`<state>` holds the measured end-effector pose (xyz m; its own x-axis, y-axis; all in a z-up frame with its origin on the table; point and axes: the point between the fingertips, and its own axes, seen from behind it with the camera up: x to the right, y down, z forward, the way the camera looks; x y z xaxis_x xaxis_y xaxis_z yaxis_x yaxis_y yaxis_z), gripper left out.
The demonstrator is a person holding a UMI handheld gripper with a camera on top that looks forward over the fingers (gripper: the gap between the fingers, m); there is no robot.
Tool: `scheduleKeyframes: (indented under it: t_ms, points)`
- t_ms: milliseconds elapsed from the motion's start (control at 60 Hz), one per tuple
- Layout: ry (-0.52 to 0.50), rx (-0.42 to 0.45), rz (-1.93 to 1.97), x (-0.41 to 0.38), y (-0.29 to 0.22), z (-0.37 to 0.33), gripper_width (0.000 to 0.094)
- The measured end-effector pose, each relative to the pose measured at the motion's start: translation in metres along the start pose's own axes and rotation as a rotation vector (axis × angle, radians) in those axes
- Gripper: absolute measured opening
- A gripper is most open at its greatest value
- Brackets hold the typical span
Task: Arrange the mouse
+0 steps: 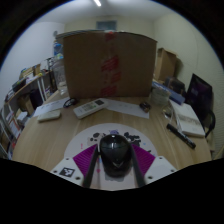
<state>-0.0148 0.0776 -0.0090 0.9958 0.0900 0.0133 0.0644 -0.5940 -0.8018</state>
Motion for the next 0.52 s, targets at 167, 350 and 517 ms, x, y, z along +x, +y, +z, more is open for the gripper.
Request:
scheduleKeyframes:
  t_ms: [167,350,517]
  points:
    - [-0.037,0.047,-0.053,-0.004,0.003,-0.031,0.0849]
    - [-0.131,0.121,-0.004,-0.008,0.022,-0.114,0.0850]
    - [-0.194,0.202,0.046,0.007,0.056,-0.186,0.0847]
